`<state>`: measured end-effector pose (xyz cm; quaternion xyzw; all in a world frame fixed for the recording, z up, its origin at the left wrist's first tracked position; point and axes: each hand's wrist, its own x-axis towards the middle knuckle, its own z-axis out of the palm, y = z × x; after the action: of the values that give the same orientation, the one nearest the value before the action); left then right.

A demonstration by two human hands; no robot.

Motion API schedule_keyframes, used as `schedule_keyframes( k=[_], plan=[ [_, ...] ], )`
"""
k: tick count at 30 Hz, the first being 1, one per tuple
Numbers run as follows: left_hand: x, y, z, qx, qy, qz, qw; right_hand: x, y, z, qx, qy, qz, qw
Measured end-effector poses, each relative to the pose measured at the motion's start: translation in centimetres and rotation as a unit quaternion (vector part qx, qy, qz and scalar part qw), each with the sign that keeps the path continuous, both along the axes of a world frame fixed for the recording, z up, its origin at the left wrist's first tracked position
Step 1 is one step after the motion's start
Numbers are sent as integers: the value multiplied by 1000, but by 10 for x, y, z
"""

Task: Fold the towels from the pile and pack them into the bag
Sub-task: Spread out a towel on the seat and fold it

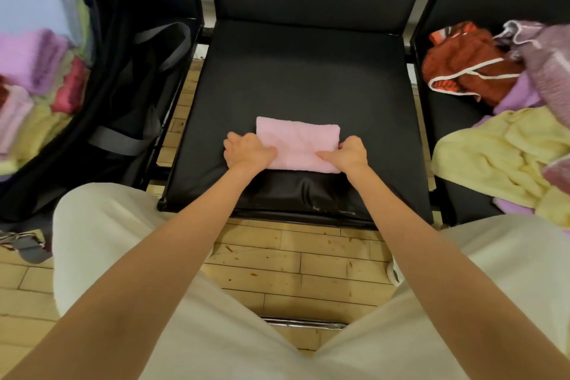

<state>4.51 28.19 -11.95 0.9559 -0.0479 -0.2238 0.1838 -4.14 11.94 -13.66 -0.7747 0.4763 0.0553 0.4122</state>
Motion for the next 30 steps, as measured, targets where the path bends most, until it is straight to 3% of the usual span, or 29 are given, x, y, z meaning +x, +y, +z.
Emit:
schedule_keyframes(
  k=[3,6,11,15,21,26,30],
  plan=[
    [-9,0,6,-8,2,27,1000,-6,6,7,44,-14,-26,999],
    [-28,8,11,-58,-22,51,997,-15,20,13,22,-38,-21,999],
    [-39,46,29,-211,-39,147,966,-30,60,40,49,-172,-11,984],
    [-19,88,63,-251,-93,127,955,-16,95,72,87,-265,20,960],
    [49,167,116,-215,-216,120,945,39,164,122,60,-388,223,892],
    [120,226,165,-166,-300,134,930,117,223,151,64,-419,264,866],
    [178,272,193,-111,-312,123,936,182,263,173,88,-411,299,857]
  ],
)
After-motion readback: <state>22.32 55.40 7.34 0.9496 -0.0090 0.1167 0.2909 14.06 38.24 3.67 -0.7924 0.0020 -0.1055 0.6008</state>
